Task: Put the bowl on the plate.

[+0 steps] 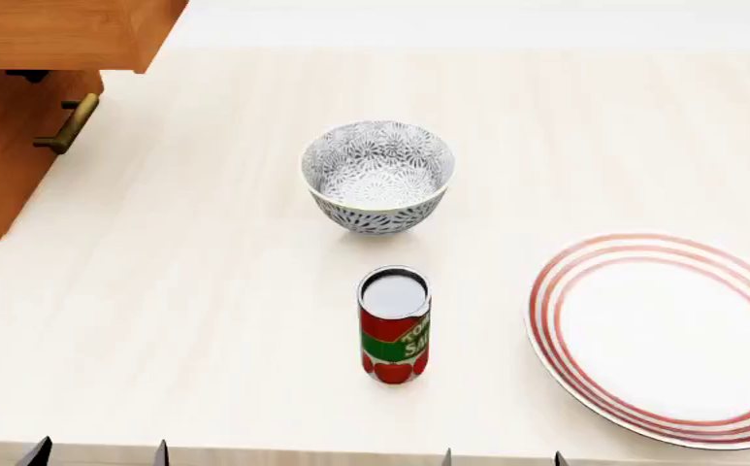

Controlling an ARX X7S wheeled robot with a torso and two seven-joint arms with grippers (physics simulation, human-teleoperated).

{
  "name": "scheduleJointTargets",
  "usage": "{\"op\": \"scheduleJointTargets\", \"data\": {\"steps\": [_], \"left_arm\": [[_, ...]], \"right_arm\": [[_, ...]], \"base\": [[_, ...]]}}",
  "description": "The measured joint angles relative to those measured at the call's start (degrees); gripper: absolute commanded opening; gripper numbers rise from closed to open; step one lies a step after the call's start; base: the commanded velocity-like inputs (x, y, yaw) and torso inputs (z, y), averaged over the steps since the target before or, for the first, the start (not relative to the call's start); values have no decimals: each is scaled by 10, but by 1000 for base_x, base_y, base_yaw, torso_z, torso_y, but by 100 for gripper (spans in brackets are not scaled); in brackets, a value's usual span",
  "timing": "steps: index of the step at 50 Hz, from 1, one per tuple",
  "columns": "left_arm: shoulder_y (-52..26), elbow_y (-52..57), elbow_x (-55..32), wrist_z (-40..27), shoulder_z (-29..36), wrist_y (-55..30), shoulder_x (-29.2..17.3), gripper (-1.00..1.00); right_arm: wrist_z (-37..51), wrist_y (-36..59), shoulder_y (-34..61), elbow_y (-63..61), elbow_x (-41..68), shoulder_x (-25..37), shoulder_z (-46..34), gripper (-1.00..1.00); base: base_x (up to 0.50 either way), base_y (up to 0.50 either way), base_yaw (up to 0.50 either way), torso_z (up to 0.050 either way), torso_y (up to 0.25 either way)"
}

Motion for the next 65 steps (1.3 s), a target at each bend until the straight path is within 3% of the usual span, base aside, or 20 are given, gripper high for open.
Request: {"op": "scheduleJointTargets", "data": {"steps": [38,49,65], "left_arm": [[-26,38,-48,-31,46,-44,-44,100],[-29,40,-54,-40,55,-42,-53,100],[-32,43,-63,-54,63,-38,-63,100]], "right_arm": [[70,14,-17,-43,7,42,-52,100],[66,184,45,-169,34,69,-39,100],[57,263,79,-235,69,92,-17,100]], "base": [[0,0,0,0,0],[0,0,0,0,0],[0,0,0,0,0]]}}
